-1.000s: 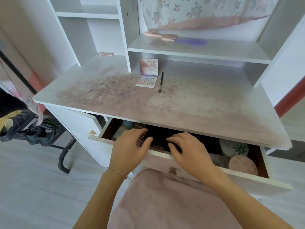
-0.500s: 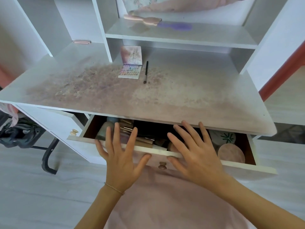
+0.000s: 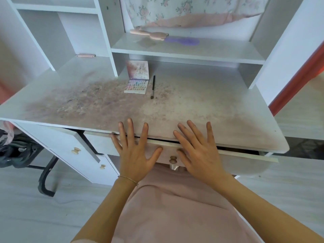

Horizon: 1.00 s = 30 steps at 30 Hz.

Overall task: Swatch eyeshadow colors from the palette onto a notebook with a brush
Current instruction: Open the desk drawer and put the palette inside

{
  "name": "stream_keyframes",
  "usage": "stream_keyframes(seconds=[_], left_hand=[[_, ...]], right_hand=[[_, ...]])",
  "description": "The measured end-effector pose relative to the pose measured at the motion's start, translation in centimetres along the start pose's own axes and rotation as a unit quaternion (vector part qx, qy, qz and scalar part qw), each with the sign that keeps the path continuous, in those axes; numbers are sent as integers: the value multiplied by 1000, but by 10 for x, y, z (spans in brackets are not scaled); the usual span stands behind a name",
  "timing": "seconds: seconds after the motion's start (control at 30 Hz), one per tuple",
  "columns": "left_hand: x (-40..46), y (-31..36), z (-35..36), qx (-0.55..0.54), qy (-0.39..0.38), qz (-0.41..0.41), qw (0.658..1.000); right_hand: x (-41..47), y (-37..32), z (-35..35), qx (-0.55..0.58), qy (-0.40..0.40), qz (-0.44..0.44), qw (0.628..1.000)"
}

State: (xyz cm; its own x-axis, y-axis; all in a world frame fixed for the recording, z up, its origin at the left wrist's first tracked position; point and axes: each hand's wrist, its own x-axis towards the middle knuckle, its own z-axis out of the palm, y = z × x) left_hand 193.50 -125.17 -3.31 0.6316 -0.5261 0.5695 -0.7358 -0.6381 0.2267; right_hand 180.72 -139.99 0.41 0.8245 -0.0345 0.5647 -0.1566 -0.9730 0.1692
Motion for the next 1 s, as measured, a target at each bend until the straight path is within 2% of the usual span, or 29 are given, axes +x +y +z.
stream_keyframes(seconds=[0.1, 0.17, 0.23, 0.3, 0.4, 0.57, 0.83, 1.0], left_hand=[[-18, -8, -6, -23, -6, 44, 999], [-40, -15, -10, -31, -26, 91, 995], [-59, -22, -11, -30, -57, 136, 989], [-69, -25, -5, -16, -97, 162, 982], [-70, -25, 7, 14, -147, 160, 976], [-65, -23, 20, 36, -170, 140, 975], [-36, -10, 21, 88, -201, 149, 964], [-36, -7, 7, 106, -205, 143, 962]], right_hand=[[-21, -4, -2, 81, 23, -50, 995], [-42, -5, -4, 135, 3, -92, 987], [-59, -5, -5, 129, -30, -117, 984], [-70, -3, -2, 67, -58, -109, 990], [-75, 1, 5, -5, -99, -82, 992], [-75, 14, 18, -2, -146, -72, 987], [-57, 25, 27, -4, -173, -18, 985], [-58, 17, 22, -17, -148, -46, 988]])
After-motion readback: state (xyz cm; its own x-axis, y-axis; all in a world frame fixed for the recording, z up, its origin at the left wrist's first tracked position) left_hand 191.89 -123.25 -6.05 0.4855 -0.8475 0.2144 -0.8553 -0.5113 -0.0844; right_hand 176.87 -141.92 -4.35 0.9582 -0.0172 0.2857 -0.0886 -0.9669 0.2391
